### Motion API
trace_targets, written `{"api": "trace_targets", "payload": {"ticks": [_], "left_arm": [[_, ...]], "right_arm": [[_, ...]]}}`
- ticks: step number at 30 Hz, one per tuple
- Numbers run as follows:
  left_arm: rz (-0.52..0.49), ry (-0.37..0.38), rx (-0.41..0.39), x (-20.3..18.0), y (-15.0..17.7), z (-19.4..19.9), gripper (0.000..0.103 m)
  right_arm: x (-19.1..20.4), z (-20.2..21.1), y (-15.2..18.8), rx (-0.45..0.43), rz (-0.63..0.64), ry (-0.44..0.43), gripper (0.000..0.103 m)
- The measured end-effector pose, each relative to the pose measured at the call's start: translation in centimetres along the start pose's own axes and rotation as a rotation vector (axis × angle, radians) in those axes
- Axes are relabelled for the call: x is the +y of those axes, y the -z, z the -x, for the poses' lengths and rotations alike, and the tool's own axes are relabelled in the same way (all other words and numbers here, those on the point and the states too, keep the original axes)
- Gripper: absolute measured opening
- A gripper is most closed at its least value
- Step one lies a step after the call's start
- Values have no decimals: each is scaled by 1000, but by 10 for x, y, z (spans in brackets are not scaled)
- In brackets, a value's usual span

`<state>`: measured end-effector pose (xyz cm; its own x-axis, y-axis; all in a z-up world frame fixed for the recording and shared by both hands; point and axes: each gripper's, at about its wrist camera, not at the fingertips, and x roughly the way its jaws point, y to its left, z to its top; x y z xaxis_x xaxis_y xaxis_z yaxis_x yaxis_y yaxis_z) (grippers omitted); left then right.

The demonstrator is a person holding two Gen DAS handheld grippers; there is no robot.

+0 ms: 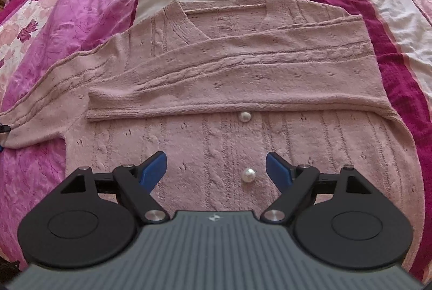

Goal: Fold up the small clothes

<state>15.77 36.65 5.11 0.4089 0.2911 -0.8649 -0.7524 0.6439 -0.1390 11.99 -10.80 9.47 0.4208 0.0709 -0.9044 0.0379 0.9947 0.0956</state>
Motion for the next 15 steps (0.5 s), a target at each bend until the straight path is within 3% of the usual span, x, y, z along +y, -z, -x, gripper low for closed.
{"api": "trace_targets", "payload": {"ticks": [4,7,12,15], "left_arm": [[72,17,-5,8,15,2,61],[94,30,-7,5,8,-9,65],[140,73,-20,4,-9,-21,62],[78,79,-22,2,-13,-21,15]], "right_arm": [[0,0,1,-2,11,10,85],[3,1,1,-10,31,9,85],[5,0,7,5,25,13,85],[2,1,9,1,1,7,86]]}}
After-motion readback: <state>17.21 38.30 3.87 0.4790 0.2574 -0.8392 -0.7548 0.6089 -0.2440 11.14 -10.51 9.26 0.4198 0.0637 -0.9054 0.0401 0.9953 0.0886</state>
